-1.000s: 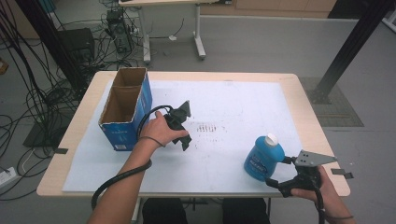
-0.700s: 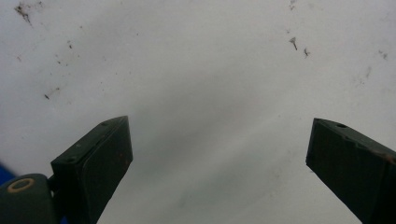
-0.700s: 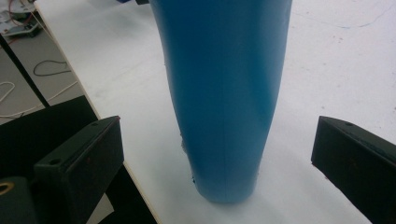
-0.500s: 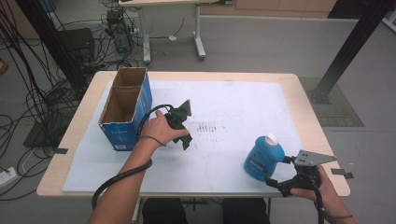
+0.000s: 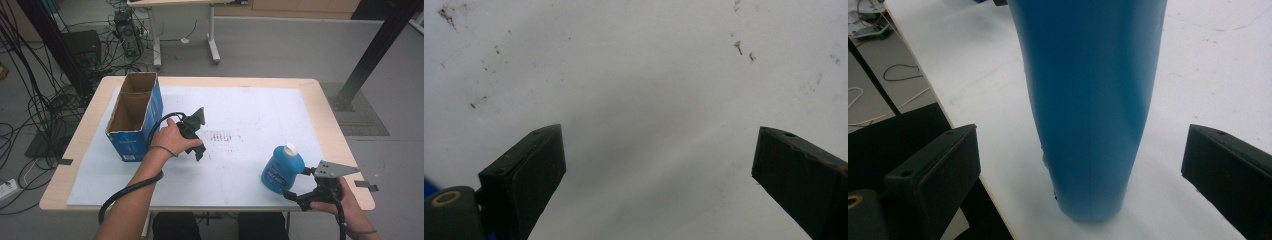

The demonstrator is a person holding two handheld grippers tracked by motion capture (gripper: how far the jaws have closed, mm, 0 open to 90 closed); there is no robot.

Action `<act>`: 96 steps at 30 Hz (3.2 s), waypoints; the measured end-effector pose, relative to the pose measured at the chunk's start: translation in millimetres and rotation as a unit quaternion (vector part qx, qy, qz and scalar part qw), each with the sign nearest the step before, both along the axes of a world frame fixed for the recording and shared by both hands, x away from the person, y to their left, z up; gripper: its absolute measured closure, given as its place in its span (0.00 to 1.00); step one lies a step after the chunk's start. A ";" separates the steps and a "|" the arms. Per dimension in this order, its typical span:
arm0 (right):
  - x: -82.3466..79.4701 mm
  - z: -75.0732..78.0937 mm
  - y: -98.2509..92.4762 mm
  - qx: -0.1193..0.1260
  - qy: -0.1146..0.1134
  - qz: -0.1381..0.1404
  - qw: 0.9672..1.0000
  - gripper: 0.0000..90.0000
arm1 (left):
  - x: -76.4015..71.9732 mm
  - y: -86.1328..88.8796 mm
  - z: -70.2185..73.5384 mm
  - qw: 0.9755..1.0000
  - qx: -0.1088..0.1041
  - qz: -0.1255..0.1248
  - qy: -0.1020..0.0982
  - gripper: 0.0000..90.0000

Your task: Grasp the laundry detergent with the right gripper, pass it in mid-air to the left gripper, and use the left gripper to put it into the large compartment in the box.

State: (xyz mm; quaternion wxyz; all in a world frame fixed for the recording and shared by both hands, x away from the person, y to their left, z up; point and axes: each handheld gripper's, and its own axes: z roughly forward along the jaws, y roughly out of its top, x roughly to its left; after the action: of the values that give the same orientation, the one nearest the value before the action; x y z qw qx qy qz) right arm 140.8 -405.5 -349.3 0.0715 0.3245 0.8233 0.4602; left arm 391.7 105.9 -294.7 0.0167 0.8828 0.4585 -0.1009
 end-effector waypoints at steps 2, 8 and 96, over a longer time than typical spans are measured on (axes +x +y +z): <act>-0.3 -0.2 0.5 0.000 0.000 0.001 1.000 0.02 | -0.2 -0.3 -0.2 1.000 0.001 0.000 0.000 0.08; -0.4 -0.2 1.0 0.001 0.000 0.001 1.000 0.02 | -0.6 0.1 -0.7 1.000 0.002 0.000 -0.001 0.08; -12.2 -49.0 23.0 0.051 -0.052 -0.046 0.996 0.14 | -4.0 -4.0 -8.4 1.000 -0.001 -0.006 -0.005 0.09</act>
State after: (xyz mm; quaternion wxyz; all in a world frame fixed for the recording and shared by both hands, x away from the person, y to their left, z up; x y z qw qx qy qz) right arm 128.7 -382.5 -398.2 0.1187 0.3410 0.7779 0.5143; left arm 387.7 101.9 -303.1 0.0196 0.8862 0.4526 -0.0973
